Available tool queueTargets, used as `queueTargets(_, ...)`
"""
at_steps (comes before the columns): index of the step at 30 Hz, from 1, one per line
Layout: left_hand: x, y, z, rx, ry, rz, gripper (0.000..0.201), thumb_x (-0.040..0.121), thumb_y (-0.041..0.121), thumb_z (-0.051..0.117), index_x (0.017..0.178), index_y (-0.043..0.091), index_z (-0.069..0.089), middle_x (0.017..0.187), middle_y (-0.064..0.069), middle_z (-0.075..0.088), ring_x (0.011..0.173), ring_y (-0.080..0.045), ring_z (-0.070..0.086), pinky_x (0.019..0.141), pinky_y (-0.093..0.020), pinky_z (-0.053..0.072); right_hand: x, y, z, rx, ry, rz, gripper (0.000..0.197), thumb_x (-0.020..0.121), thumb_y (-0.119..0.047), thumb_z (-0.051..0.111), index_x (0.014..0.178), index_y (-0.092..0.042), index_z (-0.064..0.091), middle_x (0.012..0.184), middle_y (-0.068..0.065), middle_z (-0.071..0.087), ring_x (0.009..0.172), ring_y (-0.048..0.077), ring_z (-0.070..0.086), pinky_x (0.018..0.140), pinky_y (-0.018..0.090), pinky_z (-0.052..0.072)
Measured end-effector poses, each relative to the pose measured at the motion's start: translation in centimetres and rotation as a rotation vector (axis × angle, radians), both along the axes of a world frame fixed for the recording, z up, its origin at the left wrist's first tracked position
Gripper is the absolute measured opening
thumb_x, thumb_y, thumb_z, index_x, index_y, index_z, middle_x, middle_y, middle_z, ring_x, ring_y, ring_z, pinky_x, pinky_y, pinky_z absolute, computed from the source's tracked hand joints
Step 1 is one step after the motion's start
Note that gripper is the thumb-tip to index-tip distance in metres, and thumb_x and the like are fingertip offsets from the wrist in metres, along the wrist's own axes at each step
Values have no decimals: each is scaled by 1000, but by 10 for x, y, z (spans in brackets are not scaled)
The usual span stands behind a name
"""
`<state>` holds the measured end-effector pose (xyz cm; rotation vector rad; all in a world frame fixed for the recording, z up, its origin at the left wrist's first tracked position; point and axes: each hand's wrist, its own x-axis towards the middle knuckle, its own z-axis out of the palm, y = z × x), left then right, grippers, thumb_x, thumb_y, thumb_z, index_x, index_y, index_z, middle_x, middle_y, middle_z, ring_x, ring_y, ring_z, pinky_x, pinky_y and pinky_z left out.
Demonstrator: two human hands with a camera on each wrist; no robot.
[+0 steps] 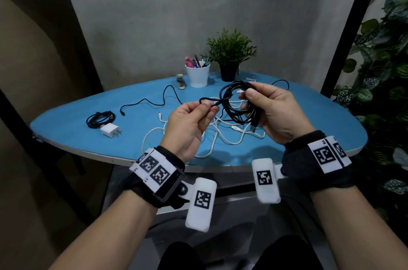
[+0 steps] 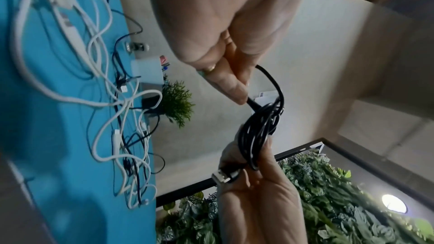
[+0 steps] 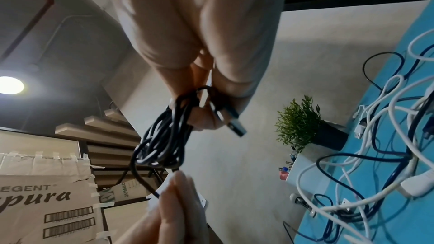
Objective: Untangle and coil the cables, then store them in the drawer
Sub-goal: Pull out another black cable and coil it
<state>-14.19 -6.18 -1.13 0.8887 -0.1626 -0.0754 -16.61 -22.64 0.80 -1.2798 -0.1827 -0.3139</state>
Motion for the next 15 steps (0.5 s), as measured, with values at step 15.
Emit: queueTargets(15,-10,-11,-9,566,-217,-71,14,91,8,56,86,8,69,77,-5,71,71,-13,68,72,-23,57,-4,10,-2,21,8,36,16,92,-1,51,95,-10,64,66,4,69,60,15,66,52,23,54)
